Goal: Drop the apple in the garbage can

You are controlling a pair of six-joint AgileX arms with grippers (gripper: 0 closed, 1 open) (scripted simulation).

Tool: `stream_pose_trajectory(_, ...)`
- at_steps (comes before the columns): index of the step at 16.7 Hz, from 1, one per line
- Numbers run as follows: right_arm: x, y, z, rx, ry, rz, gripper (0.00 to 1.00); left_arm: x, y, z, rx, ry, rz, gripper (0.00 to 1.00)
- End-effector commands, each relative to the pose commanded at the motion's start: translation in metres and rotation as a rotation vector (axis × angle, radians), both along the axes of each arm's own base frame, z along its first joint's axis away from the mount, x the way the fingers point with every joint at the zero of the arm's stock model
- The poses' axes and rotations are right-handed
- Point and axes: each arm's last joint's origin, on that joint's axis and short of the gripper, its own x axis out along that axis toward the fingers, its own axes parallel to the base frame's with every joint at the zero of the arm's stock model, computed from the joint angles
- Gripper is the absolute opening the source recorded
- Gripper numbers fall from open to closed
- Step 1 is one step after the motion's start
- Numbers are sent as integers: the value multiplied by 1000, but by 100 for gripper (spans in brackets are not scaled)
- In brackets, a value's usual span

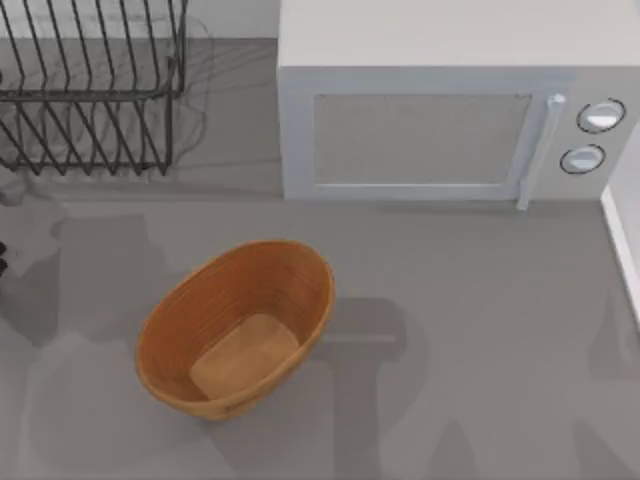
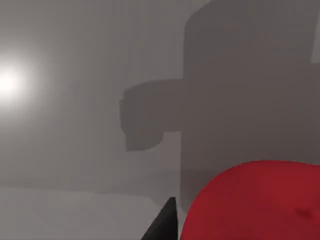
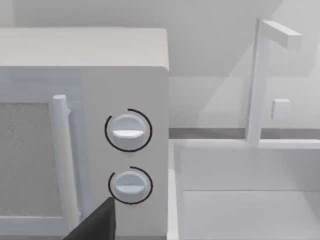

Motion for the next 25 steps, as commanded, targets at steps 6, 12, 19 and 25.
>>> stream_pose_trajectory(6,0,0,0,0,0,0,100,6,1,75,-7,27,-6,0)
stream_pose_trajectory(12,0,0,0,0,0,0,100,-4,-1,139,-1,4,-1,0)
stream_pose_trajectory(19,0,0,0,0,0,0,100,-1,-9,138,4,11,7,0)
stream_pose_trajectory(25,0,0,0,0,0,0,100,9,-93,137,57,53,114,0)
